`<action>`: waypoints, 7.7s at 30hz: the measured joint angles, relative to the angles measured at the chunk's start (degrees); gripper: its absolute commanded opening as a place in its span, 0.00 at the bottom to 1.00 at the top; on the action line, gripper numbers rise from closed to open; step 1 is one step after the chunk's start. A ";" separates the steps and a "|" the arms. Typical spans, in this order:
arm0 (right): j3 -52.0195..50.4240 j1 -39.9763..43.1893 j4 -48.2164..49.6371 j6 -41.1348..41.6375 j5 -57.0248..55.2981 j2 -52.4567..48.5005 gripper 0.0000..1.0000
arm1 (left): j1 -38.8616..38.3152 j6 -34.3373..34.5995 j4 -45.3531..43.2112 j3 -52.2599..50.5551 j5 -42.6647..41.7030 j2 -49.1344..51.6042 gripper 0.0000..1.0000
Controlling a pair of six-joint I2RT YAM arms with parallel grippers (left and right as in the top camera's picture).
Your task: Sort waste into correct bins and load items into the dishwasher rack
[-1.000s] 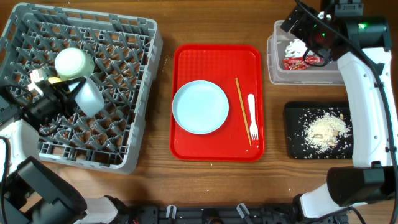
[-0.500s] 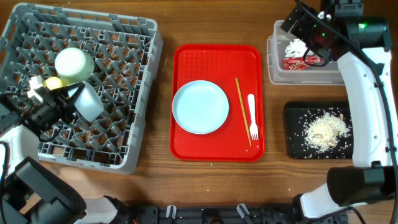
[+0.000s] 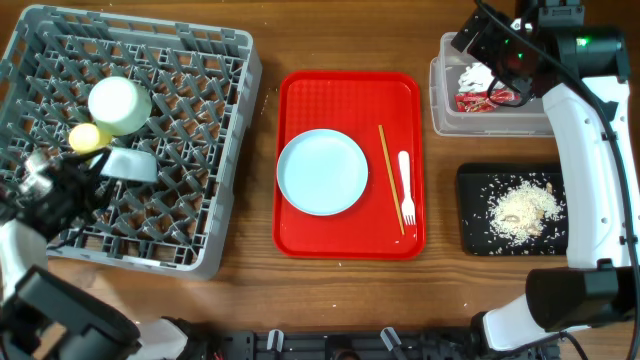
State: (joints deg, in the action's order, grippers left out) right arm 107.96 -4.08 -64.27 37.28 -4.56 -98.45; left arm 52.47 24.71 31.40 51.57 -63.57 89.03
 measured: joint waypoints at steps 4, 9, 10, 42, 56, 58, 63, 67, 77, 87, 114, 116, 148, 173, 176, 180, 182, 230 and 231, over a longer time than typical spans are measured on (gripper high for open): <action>0.00 0.00 0.00 0.00 0.00 0.00 1.00 | 5.22 -0.66 6.10 0.00 9.81 -6.88 0.61; 0.00 0.00 0.00 0.00 0.00 0.00 1.00 | 5.44 -1.14 11.65 0.00 18.16 -16.02 0.08; 0.00 0.00 0.00 0.00 0.00 0.00 1.00 | 4.70 -1.09 11.47 0.00 19.04 -17.29 0.05; 0.00 0.00 0.00 0.00 0.00 0.00 1.00 | -29.44 2.73 20.15 0.04 43.91 -30.75 0.04; 0.00 0.00 0.02 0.02 0.00 0.00 1.00 | -43.10 3.91 19.74 0.00 52.17 -8.31 0.04; 0.00 0.00 0.02 0.00 0.00 0.00 1.00 | -43.10 3.91 19.23 0.00 51.47 -6.14 0.04; 0.00 0.00 0.02 0.00 0.00 0.00 1.00 | -43.10 4.11 15.63 0.00 48.17 -4.92 0.04; 0.00 0.00 0.02 0.00 0.00 0.00 1.00 | -43.10 5.01 14.25 0.00 46.27 -4.92 0.04; 0.00 0.00 0.02 0.00 0.00 0.00 1.00 | -43.08 7.39 12.31 0.00 40.02 -5.27 0.04; 0.00 0.00 0.02 0.00 0.00 0.00 1.00 | -43.10 8.87 15.67 0.00 38.58 -15.43 0.04; 0.00 0.00 0.02 0.02 0.00 0.00 1.00 | -51.04 16.33 9.88 0.00 47.84 -10.32 0.04; 0.00 0.00 0.02 0.00 0.00 0.00 1.00 | -51.04 16.74 9.44 0.00 47.76 -10.27 0.04; -0.42 -1.25 3.82 4.87 16.24 -0.24 1.00 | -19.61 8.55 39.41 11.10 51.34 -29.70 1.00; -43.98 -28.50 25.20 10.36 12.09 -7.10 0.34 | -15.65 8.55 44.54 11.13 51.60 -29.68 1.00; -43.98 -28.50 26.86 10.84 12.44 -7.10 0.07 | -15.65 8.55 44.57 11.10 51.58 -29.68 1.00; -44.00 -28.39 28.02 11.91 12.52 -7.10 0.05 | -15.65 8.55 45.07 11.13 51.60 -29.68 1.00; -44.00 -28.48 28.22 11.98 12.70 -7.10 0.04 | -15.65 8.55 45.13 11.10 51.60 -29.68 1.00; -38.16 -43.85 67.78 32.63 21.94 -7.41 0.05 | -15.65 -4.48 42.77 11.10 37.77 -29.68 0.76; -38.16 -43.85 67.78 32.81 21.86 -7.41 0.05 | -15.65 -4.48 42.75 11.10 37.81 -29.68 0.76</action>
State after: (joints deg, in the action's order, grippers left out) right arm 69.80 -47.92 3.51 70.08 17.30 -105.86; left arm 36.82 20.23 74.15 62.67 -25.76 59.35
